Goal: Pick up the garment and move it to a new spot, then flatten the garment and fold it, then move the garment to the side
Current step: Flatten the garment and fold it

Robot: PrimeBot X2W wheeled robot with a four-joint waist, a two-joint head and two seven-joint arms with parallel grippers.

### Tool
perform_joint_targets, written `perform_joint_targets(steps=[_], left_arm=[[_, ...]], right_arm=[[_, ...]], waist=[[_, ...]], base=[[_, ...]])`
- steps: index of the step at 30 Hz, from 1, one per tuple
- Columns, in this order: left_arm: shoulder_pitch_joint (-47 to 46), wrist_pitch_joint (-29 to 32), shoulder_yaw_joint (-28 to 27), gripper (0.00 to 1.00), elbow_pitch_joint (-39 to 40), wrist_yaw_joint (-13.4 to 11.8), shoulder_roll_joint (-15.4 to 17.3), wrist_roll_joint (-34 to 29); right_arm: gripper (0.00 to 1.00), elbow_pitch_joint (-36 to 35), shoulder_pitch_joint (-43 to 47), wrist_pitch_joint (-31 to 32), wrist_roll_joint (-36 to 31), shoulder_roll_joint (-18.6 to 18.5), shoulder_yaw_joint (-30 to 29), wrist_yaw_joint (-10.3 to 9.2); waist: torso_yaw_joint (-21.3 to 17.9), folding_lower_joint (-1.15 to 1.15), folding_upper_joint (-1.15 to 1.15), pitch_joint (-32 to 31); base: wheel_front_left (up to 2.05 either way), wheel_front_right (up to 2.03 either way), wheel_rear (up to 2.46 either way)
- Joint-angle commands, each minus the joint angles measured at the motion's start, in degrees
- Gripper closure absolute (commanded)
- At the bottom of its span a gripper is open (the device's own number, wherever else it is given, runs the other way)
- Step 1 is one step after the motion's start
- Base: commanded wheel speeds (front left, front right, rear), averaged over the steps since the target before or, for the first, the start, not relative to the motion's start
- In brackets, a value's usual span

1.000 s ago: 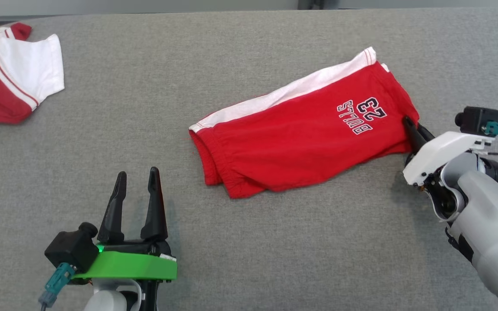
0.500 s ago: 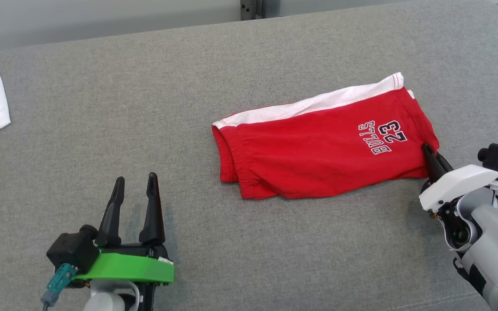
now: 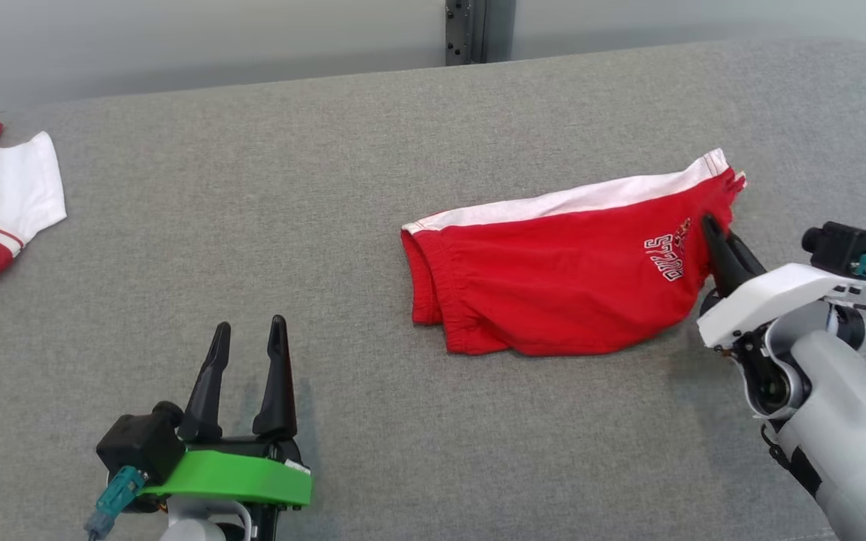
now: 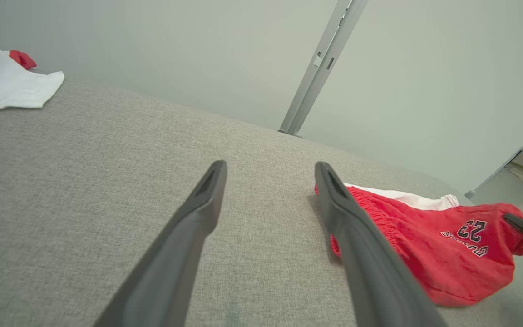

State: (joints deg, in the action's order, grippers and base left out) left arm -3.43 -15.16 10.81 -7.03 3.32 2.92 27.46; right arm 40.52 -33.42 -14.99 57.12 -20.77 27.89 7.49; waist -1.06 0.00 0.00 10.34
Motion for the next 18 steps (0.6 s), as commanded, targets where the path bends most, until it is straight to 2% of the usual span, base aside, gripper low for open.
perform_joint_targets(steps=[1, 11, 18], left_arm=[[0.83, 0.02, -0.07, 0.0, -0.01, 0.04, 0.1, -0.04], [1.48, 0.02, 0.94, 0.0, 0.6, -0.4, 0.03, 1.91], [1.2, 0.02, 1.29, 0.0, 1.25, -0.83, 0.02, 3.11]], right_arm=[[1.0, -1.14, -0.83, -0.24, -0.91, 0.71, 0.8, 0.0], [1.0, -6.89, -1.51, 5.6, -5.25, 6.05, 9.95, 0.0], [1.0, -6.65, -0.57, 8.21, -6.94, 7.37, 14.73, 0.0]], waist=[[1.73, 0.0, 0.0, -1.42], [7.51, 0.0, 0.0, -2.66], [9.59, 0.0, 0.0, -2.05]], base=[[0.0, 0.0, 0.0], [0.0, 0.0, 0.0], [0.0, 0.0, 0.0]])
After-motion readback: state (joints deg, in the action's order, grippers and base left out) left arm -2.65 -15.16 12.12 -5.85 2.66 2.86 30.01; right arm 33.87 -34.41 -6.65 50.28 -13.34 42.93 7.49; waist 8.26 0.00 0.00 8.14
